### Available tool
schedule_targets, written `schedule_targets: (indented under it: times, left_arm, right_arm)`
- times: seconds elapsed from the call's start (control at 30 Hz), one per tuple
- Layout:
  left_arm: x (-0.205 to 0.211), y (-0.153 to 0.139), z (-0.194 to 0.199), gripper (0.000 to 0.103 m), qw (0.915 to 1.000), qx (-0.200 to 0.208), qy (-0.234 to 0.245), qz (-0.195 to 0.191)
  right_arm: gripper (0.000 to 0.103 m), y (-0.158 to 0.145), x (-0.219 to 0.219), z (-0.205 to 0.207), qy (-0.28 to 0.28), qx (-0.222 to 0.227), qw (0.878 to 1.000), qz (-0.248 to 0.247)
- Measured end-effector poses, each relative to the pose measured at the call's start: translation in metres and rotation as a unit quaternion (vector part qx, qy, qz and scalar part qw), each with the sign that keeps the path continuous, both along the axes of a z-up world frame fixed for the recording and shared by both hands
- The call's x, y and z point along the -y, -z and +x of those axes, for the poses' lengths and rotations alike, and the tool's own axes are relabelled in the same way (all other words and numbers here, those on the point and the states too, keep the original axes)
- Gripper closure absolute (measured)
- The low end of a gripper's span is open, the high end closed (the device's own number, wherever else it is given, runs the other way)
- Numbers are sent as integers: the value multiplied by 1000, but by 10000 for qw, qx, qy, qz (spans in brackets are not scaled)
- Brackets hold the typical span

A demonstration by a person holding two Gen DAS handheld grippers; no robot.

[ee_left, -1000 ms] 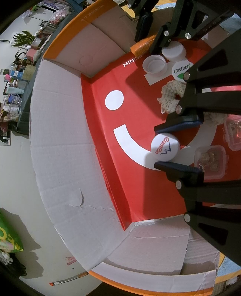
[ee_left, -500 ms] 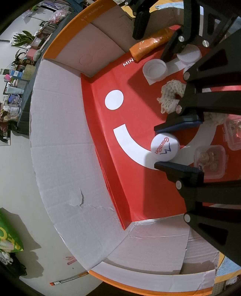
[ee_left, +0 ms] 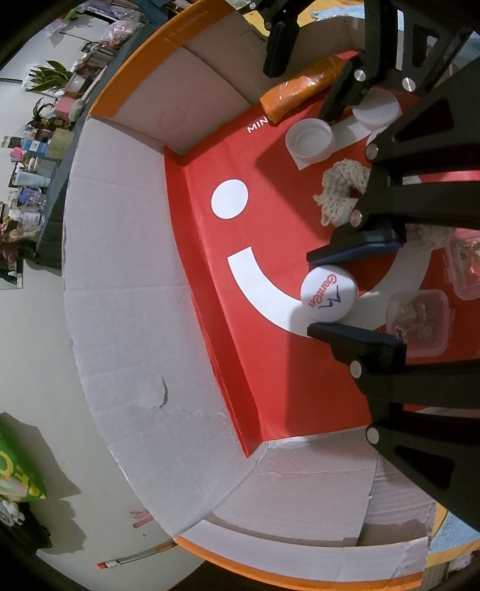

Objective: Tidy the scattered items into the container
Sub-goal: 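Lower the Cetbon cap into the box and open the left tool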

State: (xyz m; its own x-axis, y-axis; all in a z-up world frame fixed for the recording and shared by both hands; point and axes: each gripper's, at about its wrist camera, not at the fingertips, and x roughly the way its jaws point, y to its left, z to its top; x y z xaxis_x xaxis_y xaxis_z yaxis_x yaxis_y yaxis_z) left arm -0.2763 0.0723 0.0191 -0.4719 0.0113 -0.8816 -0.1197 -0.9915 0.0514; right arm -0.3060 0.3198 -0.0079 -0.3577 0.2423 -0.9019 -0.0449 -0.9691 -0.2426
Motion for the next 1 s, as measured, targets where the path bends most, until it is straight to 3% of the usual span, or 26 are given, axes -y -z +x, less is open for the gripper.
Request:
schedule_targets:
  times: [0.43,0.53,0.67,0.73,0.83,1.0]
  left_arm:
    - [-5,-37,35,69,9991,-413,37,-1]
    - [17,-34,36,68,9987,-503,54,-1]
    - [34,-38,35,54,9974,-715,64,-26]
    - [24,-34,15,54,9967,-809,67,-51]
    - [22,-46,24,53,9957,-917,133,-23]
    - [17,-66,55,39,9923,-1219,212,-72]
  right_arm:
    - [40,-23,6,11,8,-295,9995,97]
    - [40,-31,8,17,16,-387,9992,83]
    - [37,-42,10,25,1,-516,9986,104]
    - [36,-49,16,31,-27,-595,9982,112]
    - [33,-59,25,42,-76,-712,9974,118]
    - [30,-72,39,60,-144,-893,9958,109]
